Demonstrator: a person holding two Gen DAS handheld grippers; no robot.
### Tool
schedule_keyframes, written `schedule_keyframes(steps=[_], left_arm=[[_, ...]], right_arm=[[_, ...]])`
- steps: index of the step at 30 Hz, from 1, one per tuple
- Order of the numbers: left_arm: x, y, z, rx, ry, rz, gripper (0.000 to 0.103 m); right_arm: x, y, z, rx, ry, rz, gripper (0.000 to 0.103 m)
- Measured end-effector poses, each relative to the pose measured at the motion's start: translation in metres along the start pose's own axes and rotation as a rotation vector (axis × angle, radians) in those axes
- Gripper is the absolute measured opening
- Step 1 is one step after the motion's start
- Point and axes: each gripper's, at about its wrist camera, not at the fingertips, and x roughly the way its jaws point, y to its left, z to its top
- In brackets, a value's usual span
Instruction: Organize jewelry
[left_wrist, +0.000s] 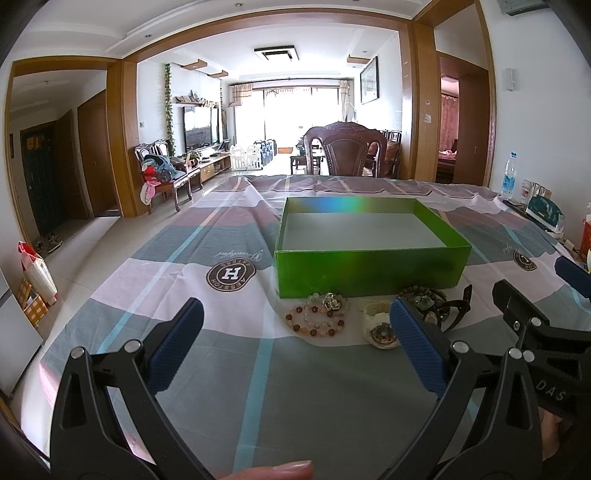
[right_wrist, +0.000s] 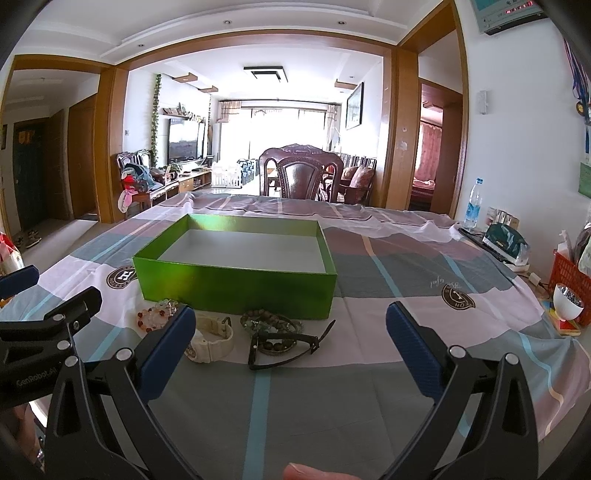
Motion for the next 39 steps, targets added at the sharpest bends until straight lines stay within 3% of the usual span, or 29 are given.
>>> schedule_keyframes(steps=[39], left_arm=[[-0.0017, -0.0039, 0.0028, 0.004, 0.003, 0.0, 0.1]], right_arm=[[-0.001, -0.001, 0.0008, 0.007, 0.0, 0.006, 0.1]])
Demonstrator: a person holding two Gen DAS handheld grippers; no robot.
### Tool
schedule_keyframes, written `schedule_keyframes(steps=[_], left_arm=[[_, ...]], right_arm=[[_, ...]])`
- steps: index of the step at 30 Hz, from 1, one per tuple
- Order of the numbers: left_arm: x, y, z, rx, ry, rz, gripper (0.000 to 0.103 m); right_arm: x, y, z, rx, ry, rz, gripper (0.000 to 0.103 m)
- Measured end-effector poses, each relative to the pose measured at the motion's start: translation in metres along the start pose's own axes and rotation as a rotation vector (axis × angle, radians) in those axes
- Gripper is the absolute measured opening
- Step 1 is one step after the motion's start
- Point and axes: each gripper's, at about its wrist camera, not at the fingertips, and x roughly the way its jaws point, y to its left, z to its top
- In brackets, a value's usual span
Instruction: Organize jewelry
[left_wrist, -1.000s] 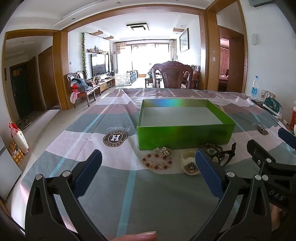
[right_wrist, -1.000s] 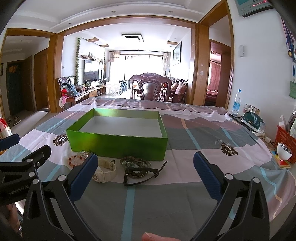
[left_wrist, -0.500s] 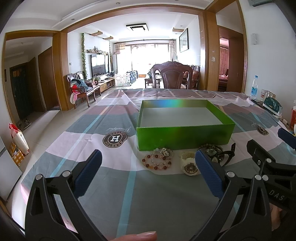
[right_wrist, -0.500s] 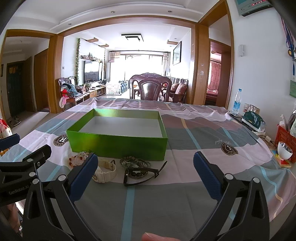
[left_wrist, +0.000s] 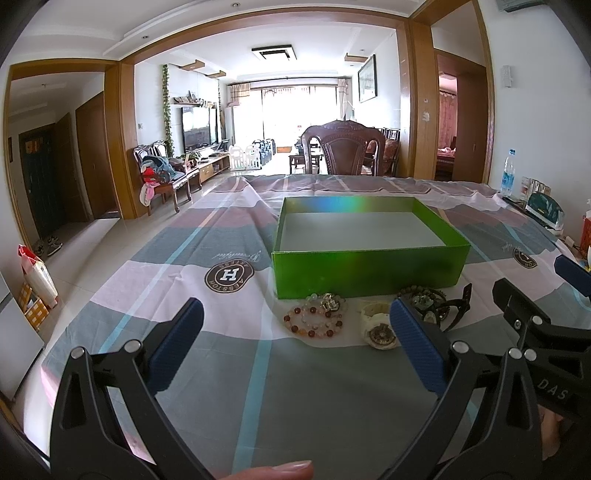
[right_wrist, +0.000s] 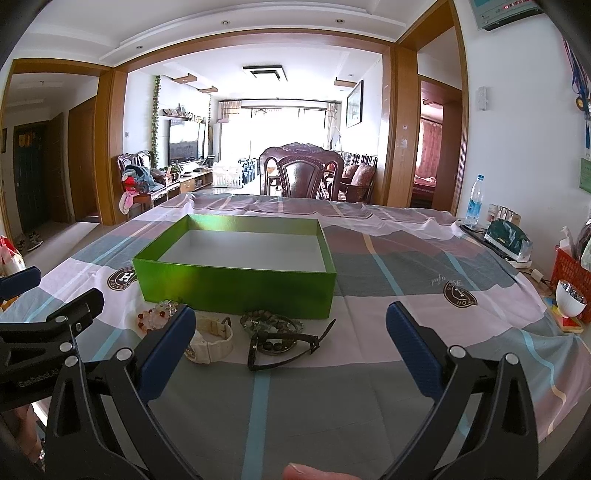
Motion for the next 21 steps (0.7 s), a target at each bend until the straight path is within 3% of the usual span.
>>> schedule_keyframes(steps=[21], left_arm=[[0.0059, 0.0041, -0.0045, 0.0, 0.014, -0.004, 0.1]], right_arm=[[0.0019, 0.0012, -0.0024, 0.005, 0.008, 0.008, 0.1]])
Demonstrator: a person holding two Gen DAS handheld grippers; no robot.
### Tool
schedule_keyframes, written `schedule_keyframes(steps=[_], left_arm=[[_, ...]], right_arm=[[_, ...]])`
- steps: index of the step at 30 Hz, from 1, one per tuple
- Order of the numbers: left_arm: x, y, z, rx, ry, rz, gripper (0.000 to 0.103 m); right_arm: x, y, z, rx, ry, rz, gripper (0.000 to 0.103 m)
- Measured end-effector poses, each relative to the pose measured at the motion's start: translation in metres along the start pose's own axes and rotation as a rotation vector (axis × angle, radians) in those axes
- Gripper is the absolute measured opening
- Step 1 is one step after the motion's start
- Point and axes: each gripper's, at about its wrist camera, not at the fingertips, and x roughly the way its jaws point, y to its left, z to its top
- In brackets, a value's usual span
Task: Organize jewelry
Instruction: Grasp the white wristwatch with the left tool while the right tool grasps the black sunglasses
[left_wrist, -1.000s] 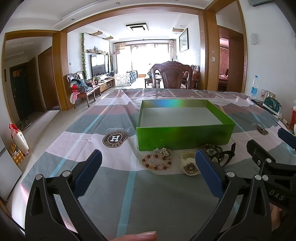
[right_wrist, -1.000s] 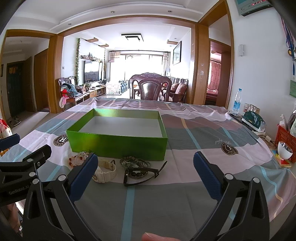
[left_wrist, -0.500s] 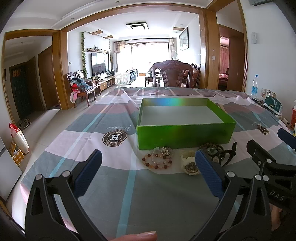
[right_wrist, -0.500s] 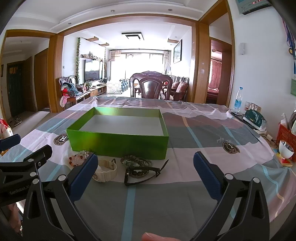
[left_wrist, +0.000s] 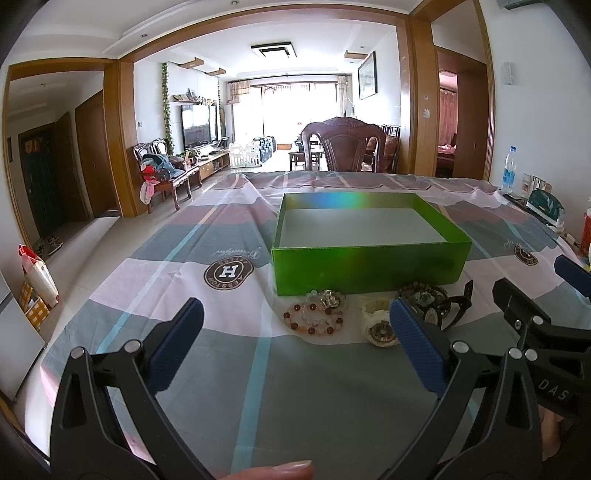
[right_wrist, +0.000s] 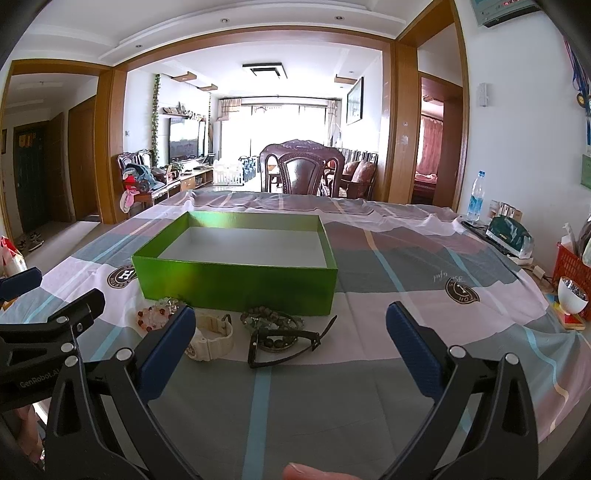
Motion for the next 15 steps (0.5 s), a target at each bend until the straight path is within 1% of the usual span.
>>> schedule_keyframes(steps=[2, 4, 6, 8, 9, 11, 12, 13, 14, 15], left_arm=[[0.009, 0.0, -0.001, 0.004, 0.04, 0.007, 0.1], [0.021, 0.003, -0.001, 0.005, 0.099, 0.015, 0.1], [0.039, 0.005, 0.0, -0.001, 0.192, 0.014, 0.1], [0.058, 0.009, 0.0, -0.017, 0.299, -0.02, 0.1], [0.065, 0.011, -0.001, -0.021, 0.33, -0.031, 0.1], [0.079, 0.01, -0.003, -0.008, 0.378, -0.022, 0.1], [0.085, 0.01, -0.003, 0.003, 0.403, -0.025, 0.1], [0.089, 0.009, -0.003, 0.005, 0.421, -0.038, 0.098], [0.091, 0.007, -0.003, 0.002, 0.435, -0.053, 0.096], [0.093, 0.005, -0.001, 0.0, 0.445, -0.067, 0.095]], right_arm=[[0.007, -0.001, -0.001, -0.004, 0.028, 0.015, 0.1], [0.02, -0.005, 0.0, -0.006, 0.092, 0.019, 0.1], [0.036, -0.011, 0.002, -0.001, 0.174, 0.056, 0.1], [0.056, -0.018, 0.002, 0.03, 0.269, 0.112, 0.1], [0.063, -0.021, 0.001, 0.043, 0.303, 0.127, 0.099], [0.077, -0.022, 0.0, 0.041, 0.355, 0.138, 0.093], [0.083, -0.02, -0.001, 0.025, 0.384, 0.131, 0.086], [0.089, -0.019, -0.002, 0.015, 0.404, 0.128, 0.079], [0.094, -0.018, -0.002, 0.013, 0.426, 0.132, 0.077], [0.099, -0.018, -0.003, 0.024, 0.452, 0.153, 0.072]])
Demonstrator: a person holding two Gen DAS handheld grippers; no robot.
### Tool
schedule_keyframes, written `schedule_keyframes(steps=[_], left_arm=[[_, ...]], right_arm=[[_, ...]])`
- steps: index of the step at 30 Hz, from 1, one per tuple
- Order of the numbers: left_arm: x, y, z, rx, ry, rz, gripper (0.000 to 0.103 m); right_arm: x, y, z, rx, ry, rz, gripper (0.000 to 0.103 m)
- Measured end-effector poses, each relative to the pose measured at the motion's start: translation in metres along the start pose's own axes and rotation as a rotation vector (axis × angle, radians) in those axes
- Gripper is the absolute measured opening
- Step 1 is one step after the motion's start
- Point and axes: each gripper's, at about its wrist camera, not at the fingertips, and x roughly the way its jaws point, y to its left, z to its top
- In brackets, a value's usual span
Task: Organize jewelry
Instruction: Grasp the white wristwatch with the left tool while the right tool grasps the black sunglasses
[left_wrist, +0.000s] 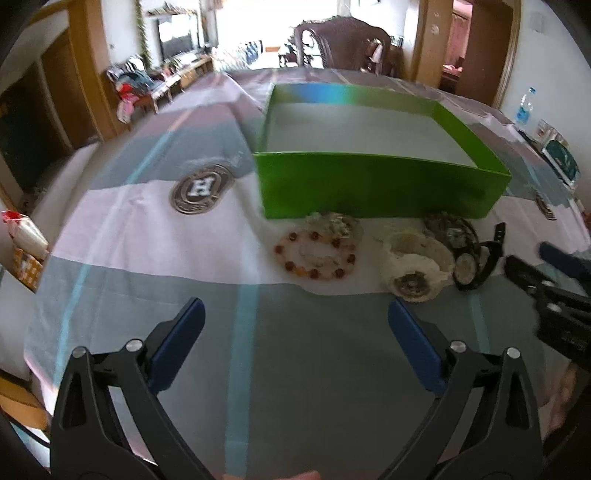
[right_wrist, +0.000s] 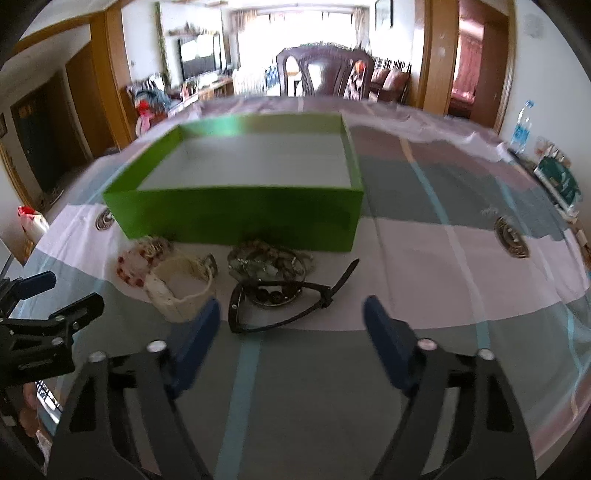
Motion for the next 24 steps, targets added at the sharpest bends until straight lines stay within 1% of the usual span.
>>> schedule_keyframes(steps=[2, 3, 5, 7, 11, 13, 14, 15, 16, 17, 18, 19, 20, 21, 22, 24], left_arm=[[0.002, -0.009, 0.004, 0.021, 0.01, -0.037, 0.094], [0.004, -0.015, 0.006, 0.036, 0.017, -0.047, 0.094], [0.01, -0.027, 0.01, 0.061, 0.03, -0.054, 0.094], [0.016, -0.038, 0.015, 0.088, 0.044, -0.057, 0.094], [0.026, -0.058, 0.021, 0.124, 0.061, -0.081, 0.094], [0.031, -0.064, 0.024, 0.137, 0.07, -0.089, 0.094], [0.036, -0.066, 0.025, 0.141, 0.076, -0.092, 0.093], [0.041, -0.067, 0.026, 0.143, 0.089, -0.099, 0.091], [0.045, -0.068, 0.027, 0.14, 0.1, -0.11, 0.079], [0.049, -0.067, 0.027, 0.133, 0.116, -0.126, 0.064], [0.053, -0.065, 0.027, 0.118, 0.14, -0.161, 0.057], [0.054, -0.066, 0.027, 0.113, 0.14, -0.16, 0.058], [0.054, -0.066, 0.027, 0.117, 0.135, -0.152, 0.058], [0.053, -0.066, 0.026, 0.124, 0.13, -0.142, 0.057], [0.054, -0.065, 0.026, 0.125, 0.128, -0.139, 0.057], [0.053, -0.059, 0.024, 0.114, 0.13, -0.143, 0.057]], right_arm=[[0.008, -0.005, 0.003, 0.014, 0.043, 0.036, 0.071], [0.01, -0.008, 0.004, 0.022, 0.057, 0.029, 0.071], [0.015, -0.015, 0.003, 0.037, 0.075, -0.021, 0.071], [0.019, -0.023, 0.001, 0.052, 0.093, -0.047, 0.071], [0.024, -0.031, -0.005, 0.062, 0.118, -0.069, 0.071], [0.028, -0.033, -0.007, 0.064, 0.128, -0.062, 0.071], [0.028, -0.034, -0.008, 0.067, 0.118, -0.055, 0.071], [0.028, -0.036, -0.007, 0.064, 0.114, -0.052, 0.071], [0.031, -0.035, -0.005, 0.057, 0.111, -0.052, 0.07], [0.031, -0.034, -0.004, 0.051, 0.107, -0.047, 0.068], [0.033, -0.032, -0.003, 0.047, 0.107, -0.036, 0.062], [0.034, -0.031, -0.001, 0.043, 0.109, -0.022, 0.055], [0.036, -0.029, -0.001, 0.037, 0.112, -0.011, 0.051], [0.038, -0.027, 0.001, 0.033, 0.115, -0.005, 0.042], [0.04, -0.025, 0.002, 0.027, 0.12, 0.007, 0.03], [0.045, -0.025, 0.004, 0.029, 0.126, 0.01, 0.02]])
